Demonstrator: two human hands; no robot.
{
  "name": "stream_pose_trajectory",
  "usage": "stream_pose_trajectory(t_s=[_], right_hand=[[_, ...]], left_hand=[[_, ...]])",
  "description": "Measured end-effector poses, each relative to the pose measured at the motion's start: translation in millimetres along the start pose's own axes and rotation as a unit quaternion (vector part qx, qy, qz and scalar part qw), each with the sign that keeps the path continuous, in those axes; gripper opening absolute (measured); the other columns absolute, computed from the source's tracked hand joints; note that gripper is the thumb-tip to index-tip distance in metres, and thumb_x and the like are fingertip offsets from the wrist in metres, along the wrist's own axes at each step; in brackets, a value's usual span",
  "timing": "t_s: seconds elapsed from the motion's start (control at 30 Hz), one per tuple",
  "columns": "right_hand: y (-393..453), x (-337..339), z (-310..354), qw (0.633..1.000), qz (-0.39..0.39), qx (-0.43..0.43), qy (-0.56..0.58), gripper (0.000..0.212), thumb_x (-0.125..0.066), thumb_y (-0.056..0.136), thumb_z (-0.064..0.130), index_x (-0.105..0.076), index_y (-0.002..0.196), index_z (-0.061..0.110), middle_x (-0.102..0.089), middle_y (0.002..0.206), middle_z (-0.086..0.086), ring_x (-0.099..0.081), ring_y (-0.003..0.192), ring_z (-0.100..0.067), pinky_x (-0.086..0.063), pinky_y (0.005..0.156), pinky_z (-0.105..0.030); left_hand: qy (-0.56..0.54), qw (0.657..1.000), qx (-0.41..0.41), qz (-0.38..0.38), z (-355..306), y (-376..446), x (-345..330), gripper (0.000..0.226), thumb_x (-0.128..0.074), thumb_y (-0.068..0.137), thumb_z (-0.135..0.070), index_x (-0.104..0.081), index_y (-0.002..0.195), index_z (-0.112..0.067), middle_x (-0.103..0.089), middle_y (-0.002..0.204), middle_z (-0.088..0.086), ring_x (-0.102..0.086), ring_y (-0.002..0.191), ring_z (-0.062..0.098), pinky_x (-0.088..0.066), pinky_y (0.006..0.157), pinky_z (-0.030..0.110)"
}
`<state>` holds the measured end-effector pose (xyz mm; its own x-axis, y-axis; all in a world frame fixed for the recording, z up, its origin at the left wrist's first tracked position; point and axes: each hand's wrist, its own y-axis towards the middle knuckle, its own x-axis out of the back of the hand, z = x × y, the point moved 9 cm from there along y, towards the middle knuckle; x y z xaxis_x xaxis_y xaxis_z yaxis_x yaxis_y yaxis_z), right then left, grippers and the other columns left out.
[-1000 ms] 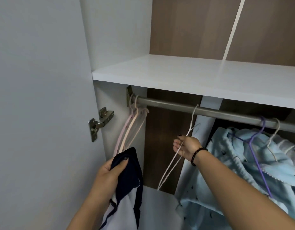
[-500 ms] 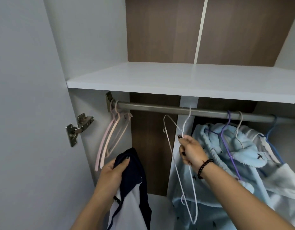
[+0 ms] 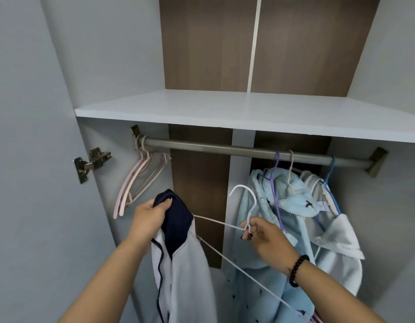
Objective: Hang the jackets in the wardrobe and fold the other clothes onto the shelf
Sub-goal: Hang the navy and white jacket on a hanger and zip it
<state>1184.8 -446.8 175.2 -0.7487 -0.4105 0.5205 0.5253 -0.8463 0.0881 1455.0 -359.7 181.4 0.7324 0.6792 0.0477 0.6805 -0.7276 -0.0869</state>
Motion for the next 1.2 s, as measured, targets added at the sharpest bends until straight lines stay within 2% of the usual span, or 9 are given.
stream_pose_trajectory(t_s=[0.07,0.17,0.3,0.53,0.63,0.8,0.97,1.1,1.2], right_hand=[[-12.8,1.3,2.3,1.000,0.000,0.013,-0.001,0.035,-0.043,0.090,-0.010,-0.060,0.093,0.020,-0.063,0.087,-0.003,-0.062,0.090,-0.020,-0.049,0.081,-0.019],[-29.2,5.9,-1.0,1.000,-0.017,-0.002,-0.003,0.022,-0.056,0.088,0.004,-0.065,0.097,0.022,-0.062,0.082,-0.008,-0.060,0.080,-0.019,-0.048,0.074,-0.022],[-52.4,6.1,-1.7,0.999,-0.023,-0.004,-0.031,0.009,-0.069,0.080,0.022,-0.063,0.083,0.028,-0.047,0.054,0.009,-0.048,0.052,0.000,-0.039,0.054,-0.009],[-96.6,5.2,13.1,0.999,-0.020,0.017,-0.018,0.015,-0.056,0.094,0.016,-0.070,0.090,0.019,-0.054,0.056,0.013,-0.046,0.049,0.004,-0.035,0.052,-0.008],[-121.0,-4.3,28.0,1.000,0.014,0.025,-0.007,0.019,-0.055,0.095,0.015,-0.070,0.083,0.018,-0.046,0.043,0.014,-0.040,0.041,0.001,-0.032,0.045,-0.008],[-157.4,-37.9,51.5,0.997,0.045,0.017,-0.056,0.024,-0.051,0.096,0.011,-0.064,0.075,0.009,-0.041,0.041,0.013,-0.036,0.041,-0.002,-0.029,0.046,-0.011],[-190.9,-91.5,72.9,0.998,0.041,-0.013,-0.054,0.036,-0.054,0.094,0.016,-0.055,0.059,0.026,-0.036,0.043,0.010,-0.032,0.041,-0.004,-0.028,0.046,-0.015],[-223.0,-136.2,84.4,0.994,0.059,-0.037,-0.081,0.028,-0.051,0.096,0.018,-0.069,0.079,0.005,-0.039,0.048,0.006,-0.032,0.041,-0.005,-0.027,0.044,-0.014],[-249.4,-145.8,84.9,0.993,0.055,-0.057,-0.084,0.028,-0.047,0.096,0.014,-0.065,0.087,-0.006,-0.037,0.050,0.004,-0.030,0.038,-0.005,-0.026,0.042,-0.012]], left_hand=[[0.037,0.999,-0.007,-0.026,0.0,-7.6,9.8,0.014,-0.065,0.090,-0.018,-0.070,0.081,-0.008,-0.071,0.080,0.005,-0.066,0.072,0.018,-0.050,0.058,0.026],[0.080,0.994,-0.010,-0.067,8.3,-18.2,27.2,0.020,-0.065,0.088,-0.019,-0.070,0.084,0.000,-0.070,0.083,0.011,-0.064,0.073,0.022,-0.051,0.070,0.033],[0.131,0.987,-0.002,-0.090,25.6,-26.2,47.5,0.019,-0.064,0.090,-0.023,-0.062,0.082,-0.006,-0.059,0.079,0.010,-0.055,0.072,0.021,-0.043,0.069,0.031],[0.202,0.975,-0.011,-0.093,45.9,-38.8,64.1,0.029,-0.058,0.092,-0.023,-0.054,0.068,-0.008,-0.051,0.066,0.008,-0.049,0.065,0.023,-0.038,0.063,0.031],[0.234,0.970,-0.025,-0.065,47.5,-47.2,61.4,0.026,-0.058,0.092,-0.024,-0.057,0.071,-0.009,-0.053,0.066,0.007,-0.048,0.060,0.020,-0.036,0.055,0.029],[0.260,0.963,-0.073,0.002,40.4,-78.9,61.3,0.032,-0.060,0.092,-0.022,-0.052,0.064,-0.008,-0.052,0.060,0.006,-0.049,0.056,0.018,-0.034,0.052,0.027],[0.247,0.956,-0.107,0.115,36.2,-137.8,73.0,0.031,-0.063,0.091,-0.021,-0.053,0.064,-0.009,-0.048,0.058,0.002,-0.044,0.054,0.012,-0.032,0.052,0.023],[0.262,0.931,-0.167,0.190,29.5,-186.1,81.0,0.036,-0.063,0.090,-0.025,-0.059,0.055,-0.020,-0.045,0.046,-0.012,-0.037,0.042,0.002,-0.028,0.043,0.011],[0.292,0.905,-0.199,0.238,32.1,-211.6,76.7,0.045,-0.063,0.090,-0.025,-0.050,0.047,-0.028,-0.040,0.042,-0.014,-0.034,0.041,0.004,-0.027,0.042,0.013]])
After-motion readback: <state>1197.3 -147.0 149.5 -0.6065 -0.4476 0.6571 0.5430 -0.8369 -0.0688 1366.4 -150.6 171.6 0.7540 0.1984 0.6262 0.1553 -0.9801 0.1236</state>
